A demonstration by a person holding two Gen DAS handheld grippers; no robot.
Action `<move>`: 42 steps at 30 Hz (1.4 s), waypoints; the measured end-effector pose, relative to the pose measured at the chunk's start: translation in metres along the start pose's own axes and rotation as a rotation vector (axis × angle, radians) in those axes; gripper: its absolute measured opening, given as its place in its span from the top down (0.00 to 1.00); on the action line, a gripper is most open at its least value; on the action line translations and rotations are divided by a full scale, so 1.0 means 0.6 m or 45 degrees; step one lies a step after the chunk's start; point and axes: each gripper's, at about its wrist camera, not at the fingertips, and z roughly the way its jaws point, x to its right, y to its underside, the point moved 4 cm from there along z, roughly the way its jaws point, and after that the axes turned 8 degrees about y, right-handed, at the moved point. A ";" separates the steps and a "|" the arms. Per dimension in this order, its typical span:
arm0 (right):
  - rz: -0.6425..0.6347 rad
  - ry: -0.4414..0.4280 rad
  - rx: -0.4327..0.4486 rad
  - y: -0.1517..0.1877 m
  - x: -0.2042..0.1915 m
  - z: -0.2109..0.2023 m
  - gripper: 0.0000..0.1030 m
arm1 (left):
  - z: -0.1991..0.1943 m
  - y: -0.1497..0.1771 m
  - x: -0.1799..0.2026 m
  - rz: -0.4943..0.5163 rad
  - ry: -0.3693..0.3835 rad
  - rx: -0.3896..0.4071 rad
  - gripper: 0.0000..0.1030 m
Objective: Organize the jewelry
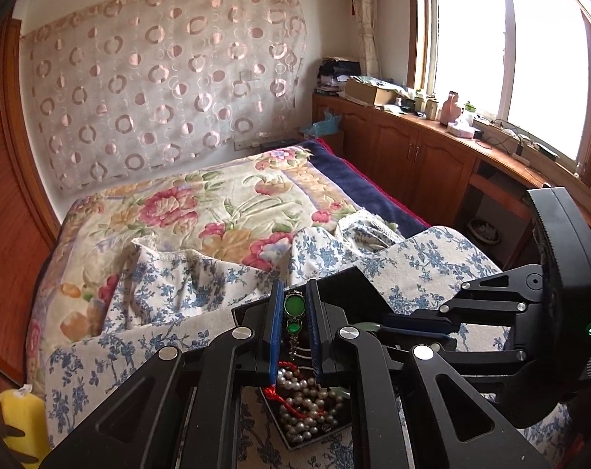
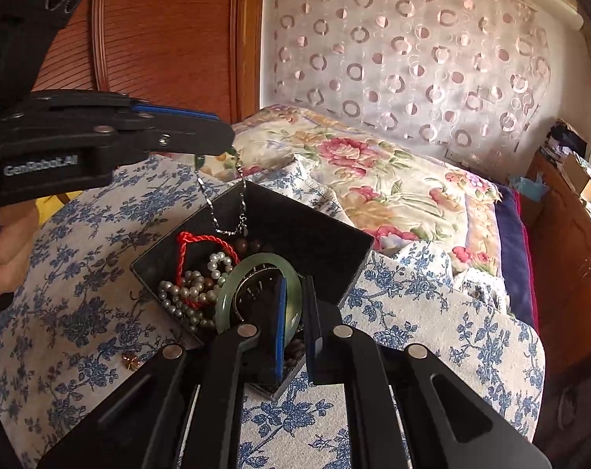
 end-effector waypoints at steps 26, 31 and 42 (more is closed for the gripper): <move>0.060 0.018 0.056 0.011 0.011 -0.068 0.77 | 0.002 0.028 0.002 -0.053 0.040 0.017 0.62; 0.054 -0.006 0.046 0.032 -0.014 -0.088 0.78 | -0.033 0.071 0.005 -0.067 0.068 0.008 0.59; 0.033 -0.103 -0.050 0.082 -0.084 -0.077 0.77 | -0.066 0.181 -0.007 -0.125 0.033 -0.082 0.50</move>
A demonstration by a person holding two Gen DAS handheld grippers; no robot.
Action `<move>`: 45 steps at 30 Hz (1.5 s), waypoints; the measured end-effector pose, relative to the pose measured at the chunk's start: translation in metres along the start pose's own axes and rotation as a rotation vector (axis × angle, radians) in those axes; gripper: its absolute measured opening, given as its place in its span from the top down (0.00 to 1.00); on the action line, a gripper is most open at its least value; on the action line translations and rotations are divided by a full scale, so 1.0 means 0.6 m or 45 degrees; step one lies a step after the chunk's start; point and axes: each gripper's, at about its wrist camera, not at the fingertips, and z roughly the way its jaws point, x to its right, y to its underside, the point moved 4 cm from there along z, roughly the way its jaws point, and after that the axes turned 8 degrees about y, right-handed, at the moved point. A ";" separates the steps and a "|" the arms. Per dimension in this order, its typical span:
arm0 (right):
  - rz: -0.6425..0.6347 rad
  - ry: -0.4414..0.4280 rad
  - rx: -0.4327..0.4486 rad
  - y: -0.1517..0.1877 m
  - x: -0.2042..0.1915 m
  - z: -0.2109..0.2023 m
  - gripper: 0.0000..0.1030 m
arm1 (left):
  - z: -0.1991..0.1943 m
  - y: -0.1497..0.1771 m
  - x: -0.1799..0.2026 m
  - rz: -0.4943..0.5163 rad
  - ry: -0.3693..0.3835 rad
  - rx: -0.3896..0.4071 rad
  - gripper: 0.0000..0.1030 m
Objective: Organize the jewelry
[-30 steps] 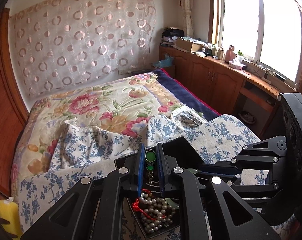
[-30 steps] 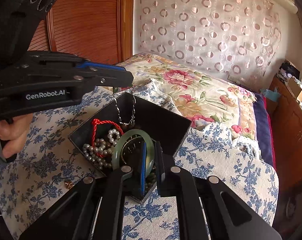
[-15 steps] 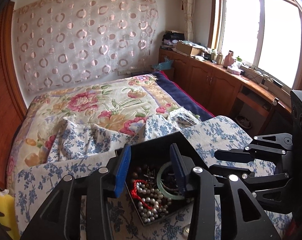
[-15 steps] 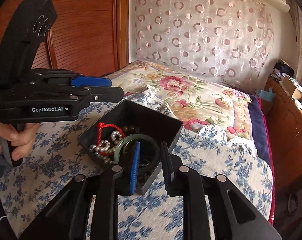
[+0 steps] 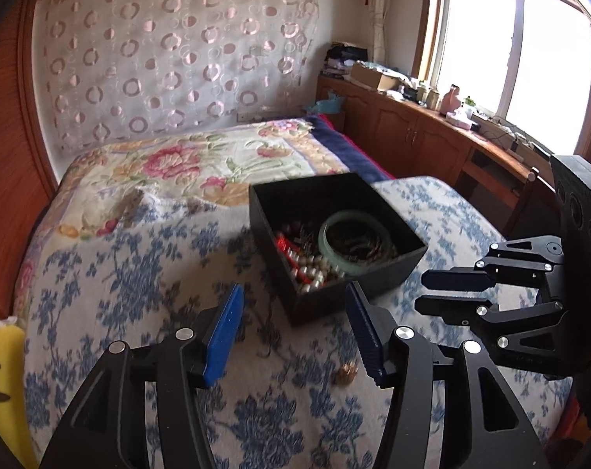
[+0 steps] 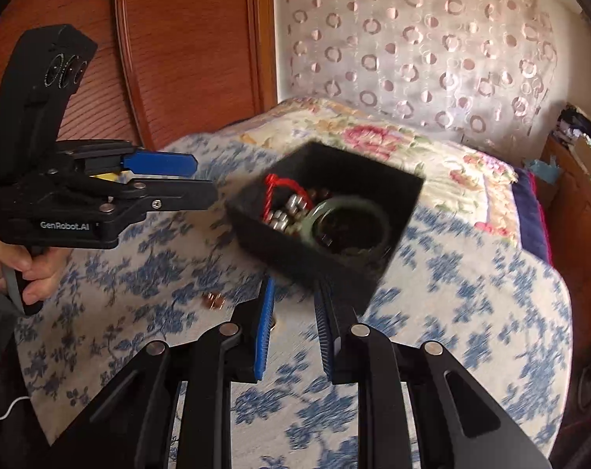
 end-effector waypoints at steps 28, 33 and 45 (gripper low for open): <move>-0.130 -0.026 -0.136 0.035 -0.036 0.062 0.80 | 0.029 0.080 0.018 -0.003 0.041 -0.185 0.49; -0.100 0.003 -0.111 0.035 -0.015 0.046 0.86 | 0.042 0.075 0.046 0.039 0.061 -0.196 0.49; -0.042 0.012 -0.112 0.048 0.013 0.038 0.86 | 0.065 0.068 0.073 0.075 0.064 -0.213 0.76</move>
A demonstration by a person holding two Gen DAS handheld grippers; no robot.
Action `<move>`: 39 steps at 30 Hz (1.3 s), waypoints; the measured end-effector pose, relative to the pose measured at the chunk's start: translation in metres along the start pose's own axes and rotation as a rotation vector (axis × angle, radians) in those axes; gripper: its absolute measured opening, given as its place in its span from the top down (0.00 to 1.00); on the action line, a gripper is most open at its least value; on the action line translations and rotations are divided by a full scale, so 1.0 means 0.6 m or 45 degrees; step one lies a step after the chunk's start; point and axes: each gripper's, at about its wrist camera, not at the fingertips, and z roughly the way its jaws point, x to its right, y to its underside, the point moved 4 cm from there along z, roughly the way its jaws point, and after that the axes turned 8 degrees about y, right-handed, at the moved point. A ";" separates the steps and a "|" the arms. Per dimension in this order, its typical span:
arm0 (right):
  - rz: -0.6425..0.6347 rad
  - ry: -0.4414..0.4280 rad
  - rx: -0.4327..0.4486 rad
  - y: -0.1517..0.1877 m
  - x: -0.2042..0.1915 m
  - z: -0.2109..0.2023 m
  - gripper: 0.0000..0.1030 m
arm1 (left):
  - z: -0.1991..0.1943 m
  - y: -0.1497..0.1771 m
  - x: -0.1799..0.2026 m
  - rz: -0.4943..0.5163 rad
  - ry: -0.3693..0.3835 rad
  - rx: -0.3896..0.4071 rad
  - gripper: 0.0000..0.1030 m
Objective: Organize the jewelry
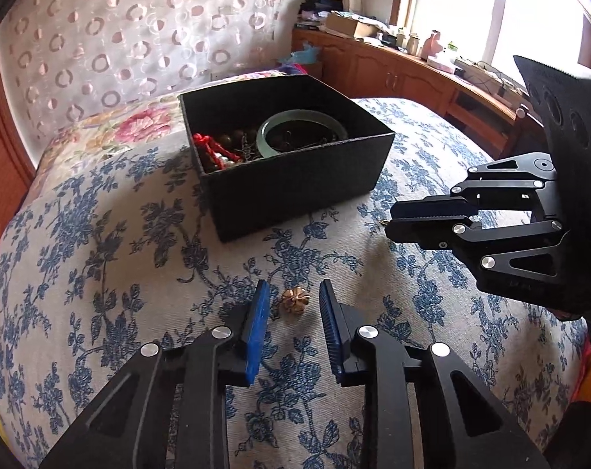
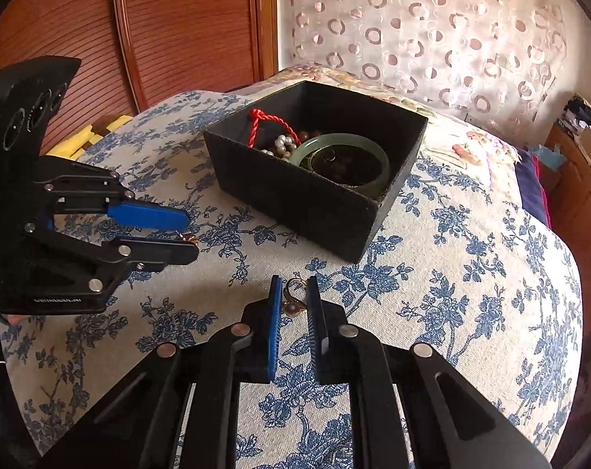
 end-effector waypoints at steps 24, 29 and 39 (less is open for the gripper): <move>-0.017 0.036 0.139 -0.075 0.026 -0.057 0.86 | -0.054 -0.062 -0.016 0.022 -0.018 0.142 0.87; -0.002 0.056 0.168 -0.106 0.048 -0.051 0.86 | -0.061 -0.090 -0.021 0.032 -0.037 0.180 0.86; 0.019 0.088 0.151 -0.150 0.084 0.009 0.86 | -0.052 -0.130 -0.045 0.026 -0.075 0.216 0.86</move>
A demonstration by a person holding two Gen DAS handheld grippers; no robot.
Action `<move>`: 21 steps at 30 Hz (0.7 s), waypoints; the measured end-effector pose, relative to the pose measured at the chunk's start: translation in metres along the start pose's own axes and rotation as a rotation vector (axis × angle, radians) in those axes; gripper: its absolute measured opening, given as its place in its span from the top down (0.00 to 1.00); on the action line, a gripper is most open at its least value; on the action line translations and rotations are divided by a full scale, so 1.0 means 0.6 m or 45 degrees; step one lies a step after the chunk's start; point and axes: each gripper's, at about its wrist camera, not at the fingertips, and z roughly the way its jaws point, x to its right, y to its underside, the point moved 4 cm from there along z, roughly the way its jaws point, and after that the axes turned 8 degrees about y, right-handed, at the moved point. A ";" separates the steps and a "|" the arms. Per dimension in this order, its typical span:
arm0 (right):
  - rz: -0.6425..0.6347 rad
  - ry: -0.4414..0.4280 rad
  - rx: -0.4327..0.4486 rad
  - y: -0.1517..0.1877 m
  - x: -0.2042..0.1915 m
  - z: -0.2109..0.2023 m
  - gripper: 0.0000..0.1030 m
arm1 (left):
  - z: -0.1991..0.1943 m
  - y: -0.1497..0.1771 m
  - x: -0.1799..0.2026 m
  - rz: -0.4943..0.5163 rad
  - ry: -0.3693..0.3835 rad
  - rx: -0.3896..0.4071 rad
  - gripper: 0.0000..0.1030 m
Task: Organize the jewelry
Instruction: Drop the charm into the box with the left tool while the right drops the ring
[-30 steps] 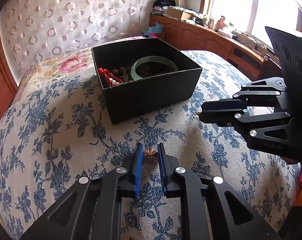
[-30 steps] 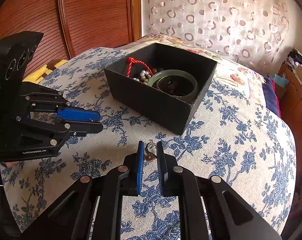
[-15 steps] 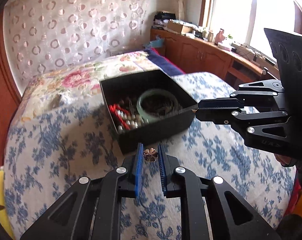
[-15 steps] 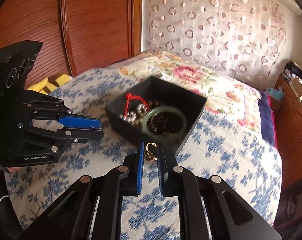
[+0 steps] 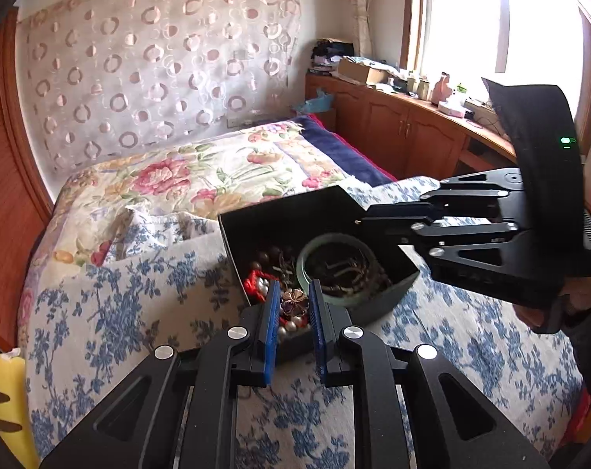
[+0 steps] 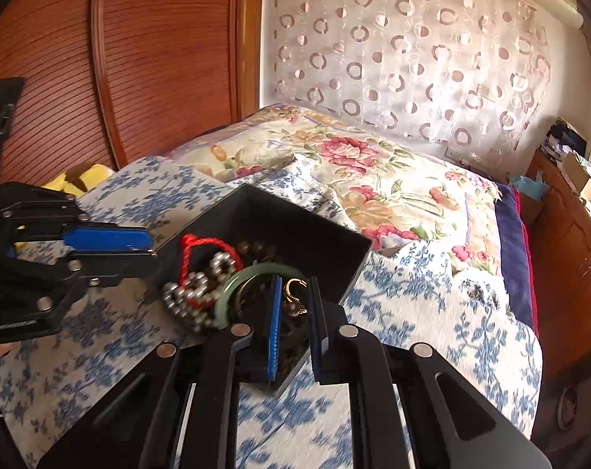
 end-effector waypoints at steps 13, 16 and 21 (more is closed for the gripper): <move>0.052 0.018 -0.020 -0.019 0.025 0.053 0.86 | 0.033 -0.018 -0.017 -0.014 -0.019 -0.008 0.86; 0.078 0.006 -0.014 -0.014 0.029 0.050 0.86 | 0.039 -0.020 -0.021 -0.029 -0.014 -0.014 0.86; 0.106 0.013 0.004 -0.005 0.038 0.032 0.85 | 0.044 -0.025 -0.021 -0.034 -0.018 -0.007 0.86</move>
